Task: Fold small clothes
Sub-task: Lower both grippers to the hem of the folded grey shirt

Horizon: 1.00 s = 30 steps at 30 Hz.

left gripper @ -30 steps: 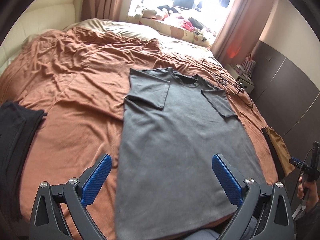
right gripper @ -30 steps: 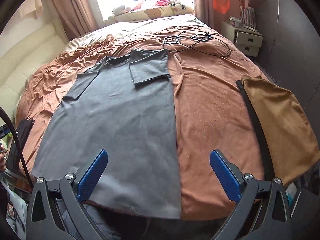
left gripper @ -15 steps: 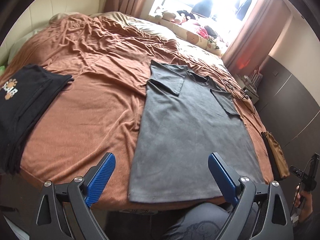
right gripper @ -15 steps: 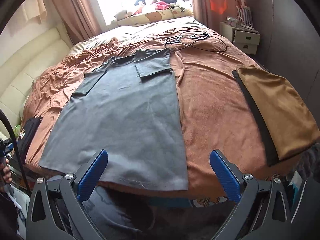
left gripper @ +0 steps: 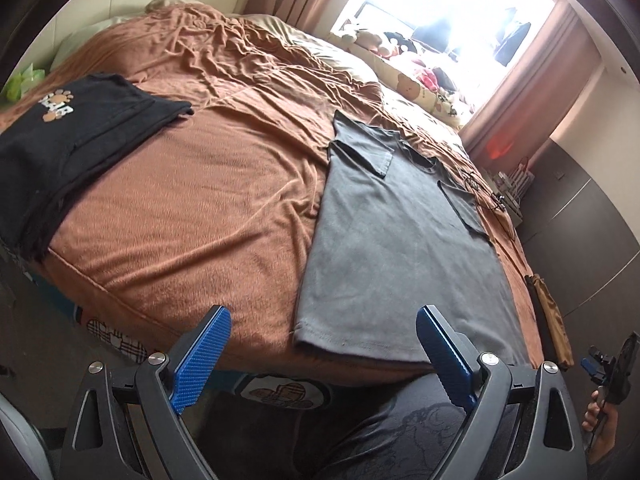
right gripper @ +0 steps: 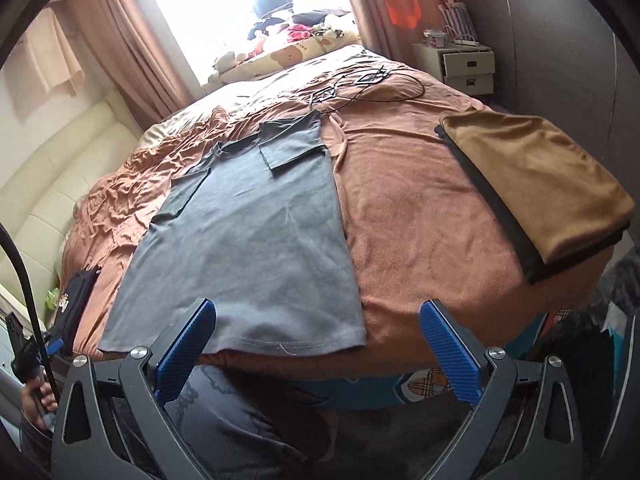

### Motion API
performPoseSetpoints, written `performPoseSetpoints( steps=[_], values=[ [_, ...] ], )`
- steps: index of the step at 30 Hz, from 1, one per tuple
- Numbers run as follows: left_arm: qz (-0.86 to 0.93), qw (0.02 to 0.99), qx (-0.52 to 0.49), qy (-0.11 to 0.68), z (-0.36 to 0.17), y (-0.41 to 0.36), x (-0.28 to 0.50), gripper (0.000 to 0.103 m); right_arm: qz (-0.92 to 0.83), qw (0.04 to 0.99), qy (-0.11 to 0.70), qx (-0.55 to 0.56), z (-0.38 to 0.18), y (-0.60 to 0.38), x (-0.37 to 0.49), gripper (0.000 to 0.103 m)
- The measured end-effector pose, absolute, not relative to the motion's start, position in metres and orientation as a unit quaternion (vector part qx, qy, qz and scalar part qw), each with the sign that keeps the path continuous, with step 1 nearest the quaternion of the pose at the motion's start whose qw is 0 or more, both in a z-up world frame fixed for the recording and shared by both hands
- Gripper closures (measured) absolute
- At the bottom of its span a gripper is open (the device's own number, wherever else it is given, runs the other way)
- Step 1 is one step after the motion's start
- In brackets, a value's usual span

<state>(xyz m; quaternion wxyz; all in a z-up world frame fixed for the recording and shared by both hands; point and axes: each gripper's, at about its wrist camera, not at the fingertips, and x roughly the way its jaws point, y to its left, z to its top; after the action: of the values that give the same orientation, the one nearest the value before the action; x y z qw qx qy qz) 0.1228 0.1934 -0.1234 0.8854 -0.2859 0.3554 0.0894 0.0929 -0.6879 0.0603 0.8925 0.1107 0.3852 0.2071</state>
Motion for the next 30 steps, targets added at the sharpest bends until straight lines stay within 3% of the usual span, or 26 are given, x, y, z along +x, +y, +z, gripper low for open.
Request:
performPoseSetpoints(
  steps=[13, 21, 30],
  values=[
    [0.086, 0.857, -0.361, 0.357, -0.182, 0.205, 0.127, 0.021, 0.208, 0.886, 0.388, 0.148, 0.014, -0.693, 0.099, 0.001],
    [0.083, 0.84, -0.395, 0.364, -0.186, 0.22, 0.152, 0.03, 0.209, 0.864, 0.417, 0.191, -0.012, -0.695, 0.129, 0.017],
    [0.067, 0.81, -0.428, 0.395, -0.206, 0.215, 0.169, 0.041, 0.209, 0.843, 0.439, 0.232, -0.046, -0.691, 0.153, 0.023]
  ],
)
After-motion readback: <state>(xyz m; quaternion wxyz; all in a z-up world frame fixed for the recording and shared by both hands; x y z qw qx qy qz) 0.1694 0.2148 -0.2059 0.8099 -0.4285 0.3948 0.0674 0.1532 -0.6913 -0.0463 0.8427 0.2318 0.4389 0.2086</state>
